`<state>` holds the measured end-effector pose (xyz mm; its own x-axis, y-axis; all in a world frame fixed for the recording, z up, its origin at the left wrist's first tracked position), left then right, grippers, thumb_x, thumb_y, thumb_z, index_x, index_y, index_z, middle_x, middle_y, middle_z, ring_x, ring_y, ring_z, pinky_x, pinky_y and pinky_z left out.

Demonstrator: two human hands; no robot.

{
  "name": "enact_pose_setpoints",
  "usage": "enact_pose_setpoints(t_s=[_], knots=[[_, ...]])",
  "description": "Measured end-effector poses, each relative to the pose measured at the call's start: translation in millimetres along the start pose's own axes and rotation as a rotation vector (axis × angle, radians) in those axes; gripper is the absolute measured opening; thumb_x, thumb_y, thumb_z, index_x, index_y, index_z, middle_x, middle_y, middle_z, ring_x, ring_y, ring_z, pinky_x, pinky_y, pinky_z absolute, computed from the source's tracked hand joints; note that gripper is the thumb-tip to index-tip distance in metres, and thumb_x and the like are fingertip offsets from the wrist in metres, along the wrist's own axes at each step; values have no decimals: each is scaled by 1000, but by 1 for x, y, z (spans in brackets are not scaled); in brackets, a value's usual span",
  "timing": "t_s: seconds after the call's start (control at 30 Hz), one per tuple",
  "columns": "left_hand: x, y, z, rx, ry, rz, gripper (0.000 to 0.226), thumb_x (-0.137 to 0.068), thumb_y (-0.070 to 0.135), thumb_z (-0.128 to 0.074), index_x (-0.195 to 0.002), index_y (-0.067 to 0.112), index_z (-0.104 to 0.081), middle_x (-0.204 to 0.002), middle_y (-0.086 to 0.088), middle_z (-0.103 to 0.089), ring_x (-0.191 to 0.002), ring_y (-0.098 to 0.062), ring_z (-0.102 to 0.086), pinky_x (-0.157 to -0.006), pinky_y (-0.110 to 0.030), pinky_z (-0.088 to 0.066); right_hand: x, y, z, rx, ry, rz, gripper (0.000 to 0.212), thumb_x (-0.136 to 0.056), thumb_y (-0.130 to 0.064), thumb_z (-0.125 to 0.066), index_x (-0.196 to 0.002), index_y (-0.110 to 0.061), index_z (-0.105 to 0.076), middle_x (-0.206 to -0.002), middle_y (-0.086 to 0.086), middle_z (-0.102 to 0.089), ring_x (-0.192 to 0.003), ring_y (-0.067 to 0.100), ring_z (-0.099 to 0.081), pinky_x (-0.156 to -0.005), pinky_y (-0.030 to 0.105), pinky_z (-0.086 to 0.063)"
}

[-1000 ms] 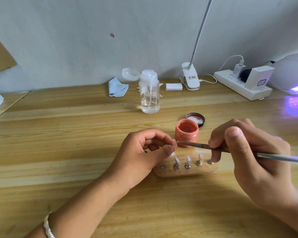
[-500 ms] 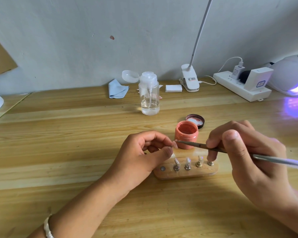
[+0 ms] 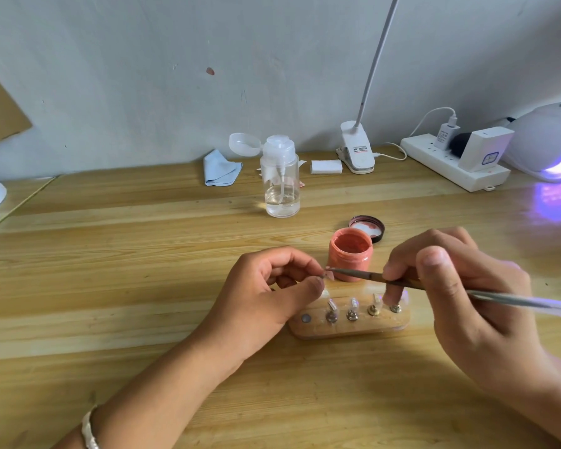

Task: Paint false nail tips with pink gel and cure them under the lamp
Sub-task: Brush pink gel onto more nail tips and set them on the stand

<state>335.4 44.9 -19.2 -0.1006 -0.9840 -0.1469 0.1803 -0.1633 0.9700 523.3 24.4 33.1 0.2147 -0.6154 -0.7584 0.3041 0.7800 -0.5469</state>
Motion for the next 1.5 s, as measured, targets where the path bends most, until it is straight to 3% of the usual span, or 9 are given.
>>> enact_pose_setpoints(t_s=[0.27, 0.5, 0.7, 0.83, 1.03, 1.2, 1.27, 1.4, 1.5], knots=[[-1, 0, 0, 10, -2, -7, 10, -83, 4, -77, -83, 14, -75, -90, -15, -73, -77, -16, -59, -71, -22, -49, 0, -2, 7, -60, 50, 7, 50, -109, -43, -33, -75, -23, -62, -65, -6, -61, -62, 16, -59, -70, 41, -41], [-1, 1, -1, 49, 4, -20, 11, -82, 10, -78, -85, 20, -75, -88, -5, -75, -87, -36, -63, -75, -26, -52, -1, 3, 6, -60, 47, -67, 44, -108, -48, -35, -84, -28, -67, -74, -13, -68, -78, 26, -64, -71, 40, -46], [-1, 3, -1, 63, 3, -27, 11, -83, 9, -77, -84, 20, -75, -88, -1, -76, -91, -36, -65, -78, -24, -51, 1, 7, 9, -202, 93, -100, 48, -108, -48, -36, -76, -29, -67, -71, -7, -65, -64, 26, -63, -62, 38, -47], [-1, 2, -3, 72, -12, -20, 18, -86, 5, -73, -83, 23, -73, -86, -3, -77, -92, -31, -68, -81, -28, -53, -2, 5, 8, -135, 85, -103, 43, -108, -50, -35, -85, -32, -67, -74, -11, -69, -74, 26, -67, -72, 46, -47], [-1, 2, -3, 76, -16, -20, 16, -85, 8, -75, -84, 23, -74, -87, -3, -77, -86, -21, -69, -80, -27, -53, -2, 8, 1, -132, 33, -129, 42, -106, -54, -37, -86, -32, -67, -77, -11, -71, -79, 29, -69, -73, 53, -49], [-1, 0, -2, 78, -15, -22, 16, -86, 6, -74, -82, 21, -73, -87, -3, -77, -88, -28, -69, -80, -29, -51, 1, 9, 4, -283, 67, -130, 52, -106, -52, -39, -77, -20, -67, -74, -1, -66, -57, 23, -66, -61, 31, -51], [-1, 1, -2, 78, -15, -24, 13, -86, 6, -73, -83, 18, -73, -87, -2, -77, -87, -23, -70, -79, -27, -52, 1, 9, 5, -284, 80, -124, 52, -106, -50, -38, -79, -15, -66, -73, -1, -66, -58, 20, -67, -62, 25, -52], [0, 1, -3, 80, -13, -19, 5, -86, 8, -74, -87, 12, -73, -88, -3, -77, -86, -15, -69, -80, -30, -52, -1, 10, 0, -260, 36, -124, 46, -108, -39, -35, -85, -12, -65, -76, -7, -68, -66, 14, -69, -69, 18, -51], [0, 1, -3, 79, -3, -17, 4, -85, 11, -75, -87, 14, -73, -88, -2, -77, -86, -19, -69, -82, -33, -52, 0, 11, -3, -267, 15, -140, 49, -107, -47, -36, -83, -15, -66, -74, -5, -68, -63, 17, -69, -67, 24, -51]])
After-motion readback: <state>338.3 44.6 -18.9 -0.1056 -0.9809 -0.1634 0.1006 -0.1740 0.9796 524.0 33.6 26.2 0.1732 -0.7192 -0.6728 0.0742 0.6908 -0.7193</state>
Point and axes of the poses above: each hand's wrist, its own x-axis away from the middle knuckle, its own z-axis out of the back of the hand, y = z × x, the point moved 9 cm from there along -x, towards the middle knuckle
